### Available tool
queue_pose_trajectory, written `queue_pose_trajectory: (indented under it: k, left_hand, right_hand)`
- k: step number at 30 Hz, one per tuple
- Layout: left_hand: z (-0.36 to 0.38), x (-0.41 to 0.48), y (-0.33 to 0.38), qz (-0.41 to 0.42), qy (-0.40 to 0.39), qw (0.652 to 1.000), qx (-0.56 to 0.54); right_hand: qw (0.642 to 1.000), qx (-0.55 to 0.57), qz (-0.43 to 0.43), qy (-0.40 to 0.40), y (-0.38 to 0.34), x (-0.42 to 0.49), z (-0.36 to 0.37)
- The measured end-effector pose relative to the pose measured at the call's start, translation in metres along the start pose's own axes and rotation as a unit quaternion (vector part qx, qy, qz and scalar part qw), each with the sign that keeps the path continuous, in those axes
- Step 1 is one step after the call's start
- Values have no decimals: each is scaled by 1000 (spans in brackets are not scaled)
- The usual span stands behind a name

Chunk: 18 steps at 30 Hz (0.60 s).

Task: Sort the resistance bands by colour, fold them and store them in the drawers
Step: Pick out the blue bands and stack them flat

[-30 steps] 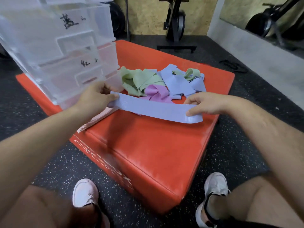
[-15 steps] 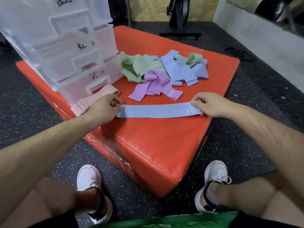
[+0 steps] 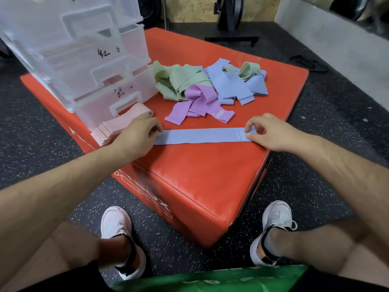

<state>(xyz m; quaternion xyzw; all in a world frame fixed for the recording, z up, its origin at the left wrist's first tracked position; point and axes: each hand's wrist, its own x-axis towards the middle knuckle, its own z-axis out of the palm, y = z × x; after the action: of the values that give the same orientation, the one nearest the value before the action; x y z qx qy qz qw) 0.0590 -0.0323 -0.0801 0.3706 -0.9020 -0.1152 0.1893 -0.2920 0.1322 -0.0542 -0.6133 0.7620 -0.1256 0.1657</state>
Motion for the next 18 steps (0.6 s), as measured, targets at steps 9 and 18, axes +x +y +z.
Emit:
queue_pose_trajectory:
  k: [9, 18]
  left_hand:
    - [-12, 14, 16, 49, 10, 999, 21]
    - [-15, 103, 83, 90, 4, 995, -48]
  right_hand:
    - [998, -36, 40, -22, -14, 11, -10]
    - [990, -132, 7, 51, -38, 69, -24]
